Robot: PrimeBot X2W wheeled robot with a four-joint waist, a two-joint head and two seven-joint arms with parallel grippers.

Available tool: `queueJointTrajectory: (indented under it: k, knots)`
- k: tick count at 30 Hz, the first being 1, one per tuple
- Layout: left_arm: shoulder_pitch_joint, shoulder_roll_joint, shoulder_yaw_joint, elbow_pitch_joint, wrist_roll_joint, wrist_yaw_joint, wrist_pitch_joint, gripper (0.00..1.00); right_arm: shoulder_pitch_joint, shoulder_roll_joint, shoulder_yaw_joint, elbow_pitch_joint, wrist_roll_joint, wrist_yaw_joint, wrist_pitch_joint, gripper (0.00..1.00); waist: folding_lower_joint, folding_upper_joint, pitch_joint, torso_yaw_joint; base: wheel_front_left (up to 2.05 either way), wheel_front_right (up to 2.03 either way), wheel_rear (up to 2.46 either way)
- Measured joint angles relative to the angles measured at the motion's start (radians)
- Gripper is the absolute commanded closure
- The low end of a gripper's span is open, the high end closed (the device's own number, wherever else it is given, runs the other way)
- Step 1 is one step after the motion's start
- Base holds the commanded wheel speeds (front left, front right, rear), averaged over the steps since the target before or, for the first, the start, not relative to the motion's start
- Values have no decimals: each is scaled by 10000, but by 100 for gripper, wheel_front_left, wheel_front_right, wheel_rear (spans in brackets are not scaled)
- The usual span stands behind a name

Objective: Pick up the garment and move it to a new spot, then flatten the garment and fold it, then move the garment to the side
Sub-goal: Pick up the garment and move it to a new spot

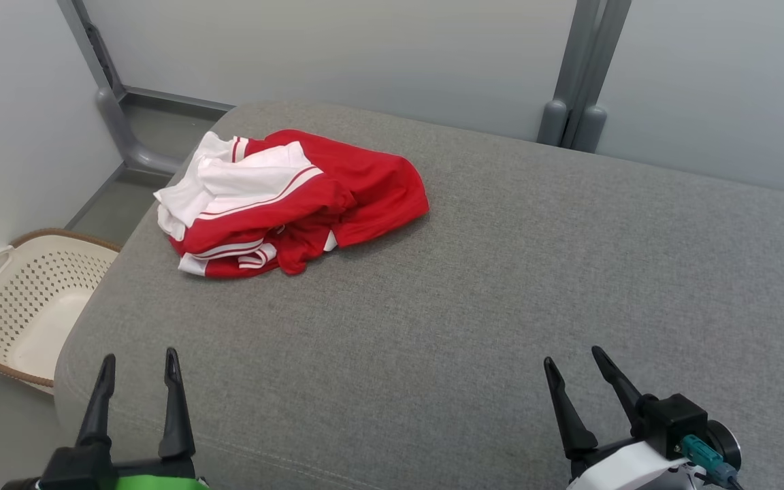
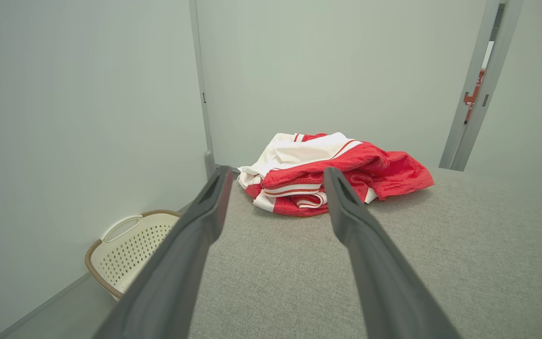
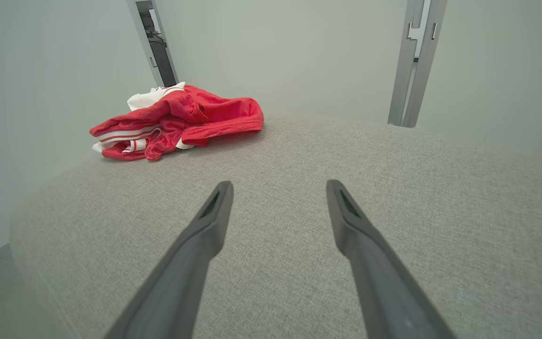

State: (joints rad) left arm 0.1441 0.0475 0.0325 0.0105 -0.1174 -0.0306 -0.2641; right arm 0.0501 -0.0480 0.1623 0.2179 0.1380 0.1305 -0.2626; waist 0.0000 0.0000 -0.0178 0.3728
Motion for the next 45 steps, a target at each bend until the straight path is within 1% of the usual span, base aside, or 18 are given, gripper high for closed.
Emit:
queueJointTrajectory:
  k: [6, 9, 12, 13, 16, 20, 24, 26, 29, 32, 36, 40, 42, 45]
  knots:
    - [-795, 4, 130, -627, 176, -75, -2, 0, -344, 2, -194, -146, -370, 0, 0, 0, 0, 0, 526, -90, 0, 0, 0]
    - [-1439, 6, 130, -915, 336, -280, 0, 0, -546, 2, -297, -186, -723, 0, 0, 0, 0, 0, 941, -137, 0, 0, 0]
    - [-2463, 63, 117, -1208, 585, -560, -4, 0, -837, 6, -545, -316, -1095, 0, -2, 0, 0, 0, 1470, -178, 0, 0, 0]
    - [-2784, 169, 73, -1237, 675, -625, -6, 0, -939, -8, -608, -353, -1200, 0, 0, 0, 0, 0, 1623, -187, 0, 0, 0]
    - [-4014, 717, -140, -965, 936, -788, -6, 0, -1212, -178, -798, -504, -1386, 0, 0, 0, 0, 0, 2194, -213, 0, 0, 0]
    - [-5795, 1383, -391, 420, 905, -924, -8, 0, -1461, -518, -915, -777, -1482, 0, 0, 0, 0, 0, 2965, -248, 0, 0, 0]
    - [-7643, 2033, -721, 2761, 113, -980, 19, 0, -1681, -803, -986, -1191, -1655, 0, 0, 0, 1, 0, 3697, -326, 0, 0, 0]
    - [-8499, 2403, -1271, 3879, -543, -982, 439, 0, -1715, -915, -1035, -1308, -1703, 0, 0, 0, 1, 0, 4011, -384, 0, 0, 0]
    - [-9782, 2997, -2406, 5277, -1937, -999, 1484, 0, -1849, -999, -1139, -1584, -1774, 0, 0, 0, 1, 0, 4509, -514, 0, 0, 0]
    - [-10582, 3459, -3409, 6065, -3371, -1003, 2458, 0, -1887, -1131, -1227, -1848, -1799, 0, 0, 0, 1, 0, 4934, -654, 0, 0, 0]
    - [-11221, 3923, -4452, 6752, -4911, -1001, 3442, 0, -1888, -1214, -1254, -2190, -1858, 0, -2, 0, 1, 0, 5434, -844, 0, 0, 0]
    - [-11528, 4123, -5313, 7308, -5848, -1001, 4109, 0, -1902, -1271, -1300, -2493, -1860, 0, -6, 0, 0, 0, 5837, -988, 0, 0, 0]
    - [-11714, 4157, -5651, 7549, -6282, -1001, 4211, 0, -1965, -1298, -1271, -2625, -1900, 0, -21, 0, 0, 0, 6041, -1040, 0, 0, 0]
    - [-11939, 4226, -6165, 7862, -6502, -1001, 4151, 0, -2042, -1350, -1248, -2838, -1933, 2, -33, 0, 0, 0, 6310, -1078, 0, 0, 0]
